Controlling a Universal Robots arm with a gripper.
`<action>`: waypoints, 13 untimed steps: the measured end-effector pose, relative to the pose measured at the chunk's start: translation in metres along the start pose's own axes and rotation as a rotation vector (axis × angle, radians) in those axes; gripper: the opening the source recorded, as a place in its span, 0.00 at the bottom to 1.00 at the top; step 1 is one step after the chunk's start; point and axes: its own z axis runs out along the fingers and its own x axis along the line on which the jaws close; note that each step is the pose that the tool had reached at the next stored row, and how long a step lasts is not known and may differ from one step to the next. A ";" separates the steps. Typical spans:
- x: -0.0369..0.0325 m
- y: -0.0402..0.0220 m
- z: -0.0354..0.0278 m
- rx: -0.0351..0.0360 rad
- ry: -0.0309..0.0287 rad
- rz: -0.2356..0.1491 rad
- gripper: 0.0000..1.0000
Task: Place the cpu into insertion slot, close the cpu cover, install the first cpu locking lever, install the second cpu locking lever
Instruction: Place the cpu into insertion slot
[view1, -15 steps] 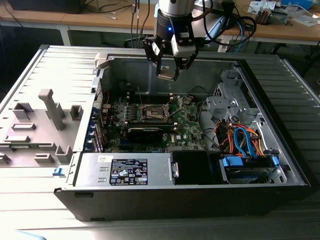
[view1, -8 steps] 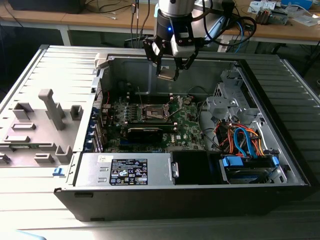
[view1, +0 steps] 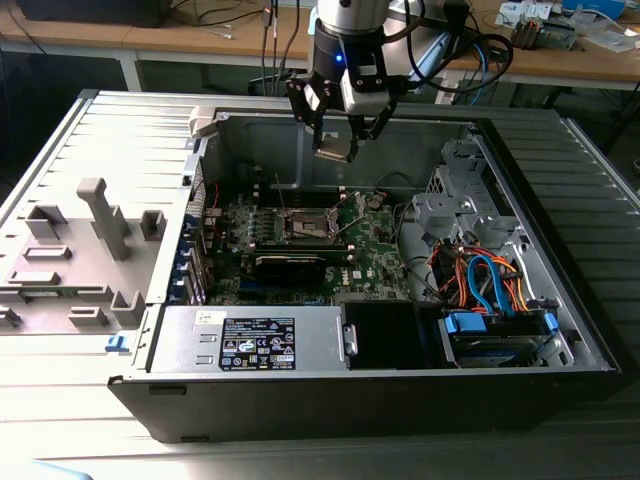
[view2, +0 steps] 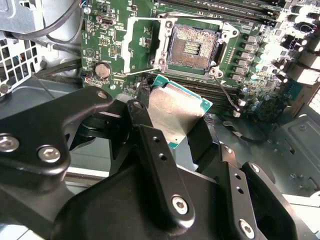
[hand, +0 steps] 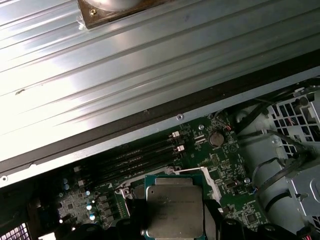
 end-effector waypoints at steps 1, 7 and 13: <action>0.0000 0.0000 0.0000 0.0004 -0.0002 0.002 0.55; 0.0000 0.0000 0.0002 0.0016 -0.0011 0.010 0.55; 0.0000 0.0000 0.0004 0.0028 -0.0021 0.019 0.55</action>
